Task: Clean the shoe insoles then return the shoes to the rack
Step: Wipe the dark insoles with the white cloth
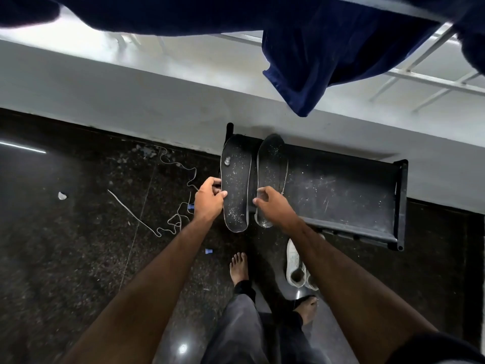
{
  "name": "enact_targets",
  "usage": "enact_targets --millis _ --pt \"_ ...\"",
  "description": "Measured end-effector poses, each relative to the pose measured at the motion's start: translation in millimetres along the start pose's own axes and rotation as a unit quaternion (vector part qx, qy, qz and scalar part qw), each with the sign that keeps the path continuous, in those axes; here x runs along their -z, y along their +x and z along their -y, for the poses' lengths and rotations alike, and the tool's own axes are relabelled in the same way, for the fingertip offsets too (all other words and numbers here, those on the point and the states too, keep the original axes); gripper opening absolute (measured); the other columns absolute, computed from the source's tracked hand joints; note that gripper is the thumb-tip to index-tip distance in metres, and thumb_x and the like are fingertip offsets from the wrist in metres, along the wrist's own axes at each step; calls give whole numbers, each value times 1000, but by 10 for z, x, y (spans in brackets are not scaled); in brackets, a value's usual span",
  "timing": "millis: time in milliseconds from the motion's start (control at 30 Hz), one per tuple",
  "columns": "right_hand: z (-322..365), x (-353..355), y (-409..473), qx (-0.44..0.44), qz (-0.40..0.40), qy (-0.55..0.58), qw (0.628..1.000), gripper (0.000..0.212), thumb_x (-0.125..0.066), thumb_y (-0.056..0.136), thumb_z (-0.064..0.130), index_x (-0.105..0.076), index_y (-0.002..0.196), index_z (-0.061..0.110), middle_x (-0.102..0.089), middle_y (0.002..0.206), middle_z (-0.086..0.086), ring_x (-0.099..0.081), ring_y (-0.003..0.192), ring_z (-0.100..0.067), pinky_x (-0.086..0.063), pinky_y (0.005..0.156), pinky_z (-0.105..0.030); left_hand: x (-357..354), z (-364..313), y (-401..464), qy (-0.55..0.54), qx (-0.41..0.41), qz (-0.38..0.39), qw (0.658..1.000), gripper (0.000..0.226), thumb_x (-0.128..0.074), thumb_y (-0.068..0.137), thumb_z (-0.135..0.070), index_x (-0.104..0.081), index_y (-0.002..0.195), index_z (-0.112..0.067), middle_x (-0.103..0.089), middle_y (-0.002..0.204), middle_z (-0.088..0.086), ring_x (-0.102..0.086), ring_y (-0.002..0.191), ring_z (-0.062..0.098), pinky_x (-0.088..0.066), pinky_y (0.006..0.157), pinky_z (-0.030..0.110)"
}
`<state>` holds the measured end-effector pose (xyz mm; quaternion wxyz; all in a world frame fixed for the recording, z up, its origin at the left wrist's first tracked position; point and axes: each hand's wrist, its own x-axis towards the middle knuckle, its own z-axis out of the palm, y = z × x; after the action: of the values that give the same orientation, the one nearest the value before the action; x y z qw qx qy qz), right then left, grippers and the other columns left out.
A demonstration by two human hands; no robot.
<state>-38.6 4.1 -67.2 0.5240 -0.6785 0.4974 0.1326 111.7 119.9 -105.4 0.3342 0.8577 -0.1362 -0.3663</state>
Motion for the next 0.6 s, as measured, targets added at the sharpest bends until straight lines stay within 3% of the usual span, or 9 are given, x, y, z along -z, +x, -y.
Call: enact_targets --millis 167,333,433,533,600 --pt "-17 -145 -101 -7 21 66 998 39 -60 98 21 -53 134 9 -67 99 -1 -67 94 -19 -57 92 -44 89 114 -324 -113 -4 33 993 26 -68 91 0 -65 113 -12 -67 88 3 -63 84 17 -57 84 37" --pt "-168 21 -568 28 24 158 987 18 -57 100 8 -59 117 4 -65 99 -12 -66 88 -23 -61 81 -50 36 73 -825 -126 -16 72 989 26 -69 92 -10 -63 108 -31 -73 104 11 -70 96 32 -58 86 49" --pt "-442 284 -942 42 39 194 979 13 -55 100 6 -60 111 11 -66 93 -6 -66 82 -17 -60 71 -34 -127 -125 -1261 -178 -8 112 978 12 -59 101 -19 -62 113 -17 -70 103 14 -66 88 30 -56 74 43" --pt "-804 616 -1336 49 39 220 973 17 -53 100 -1 -59 104 14 -64 86 0 -63 71 -7 -53 60 -19 -439 -352 -1683 -274 18 166 947 46 -37 108 -39 -59 122 -1 -68 103 17 -65 90 29 -54 80 44" --pt "-1118 855 -1599 53 32 239 969 18 -54 99 -3 -60 104 13 -65 87 0 -65 74 -8 -54 61 -21 -740 -521 -1945 -347 57 204 914 57 -28 108 -47 -58 128 -3 -70 106 13 -66 94 24 -54 84 42"
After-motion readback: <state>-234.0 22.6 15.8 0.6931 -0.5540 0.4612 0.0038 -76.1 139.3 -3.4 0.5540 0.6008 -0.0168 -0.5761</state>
